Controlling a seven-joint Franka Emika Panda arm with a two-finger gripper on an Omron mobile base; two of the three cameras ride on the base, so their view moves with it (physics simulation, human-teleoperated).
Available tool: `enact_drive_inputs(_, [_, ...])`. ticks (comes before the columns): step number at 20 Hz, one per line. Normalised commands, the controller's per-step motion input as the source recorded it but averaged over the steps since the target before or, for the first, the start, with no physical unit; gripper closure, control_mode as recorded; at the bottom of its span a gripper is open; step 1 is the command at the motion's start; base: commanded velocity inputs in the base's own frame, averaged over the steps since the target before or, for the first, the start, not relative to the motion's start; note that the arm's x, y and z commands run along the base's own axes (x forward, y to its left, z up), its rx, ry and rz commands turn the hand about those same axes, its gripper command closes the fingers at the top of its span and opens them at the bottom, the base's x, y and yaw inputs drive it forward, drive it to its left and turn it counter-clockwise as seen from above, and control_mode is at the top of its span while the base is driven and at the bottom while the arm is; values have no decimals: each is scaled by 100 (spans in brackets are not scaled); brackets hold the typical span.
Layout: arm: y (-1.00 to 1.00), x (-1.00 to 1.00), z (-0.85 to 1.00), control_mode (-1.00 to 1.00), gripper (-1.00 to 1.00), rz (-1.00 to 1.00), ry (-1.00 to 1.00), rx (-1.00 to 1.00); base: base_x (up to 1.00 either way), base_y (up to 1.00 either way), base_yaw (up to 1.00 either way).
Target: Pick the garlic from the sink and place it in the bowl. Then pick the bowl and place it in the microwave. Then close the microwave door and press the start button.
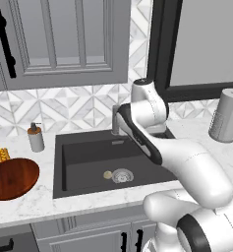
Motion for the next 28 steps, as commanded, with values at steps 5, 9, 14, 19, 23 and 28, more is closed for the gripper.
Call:
enact_drive_inputs(5, [0, 2, -67, -100, -100, -6, 7, 5, 0, 0, 0])
enact_drive_inputs(9, [11, 5, -91, -100, -100, -7, 9, 13, 0, 0, 0])
enact_drive_inputs(14, [77, 29, -63, -100, -100, -21, 1, -5, 0, 0, 0])
enact_drive_inputs(19, [26, 18, -25, -100, -100, -5, 7, -8, 0, 0, 0])
enact_drive_inputs(23, [10, 50, -30, -100, -100, 0, 16, -13, 0, 0, 0])
enact_drive_inputs(28, [10, 42, -45, -100, -100, 0, 10, -12, 0, 0, 0])
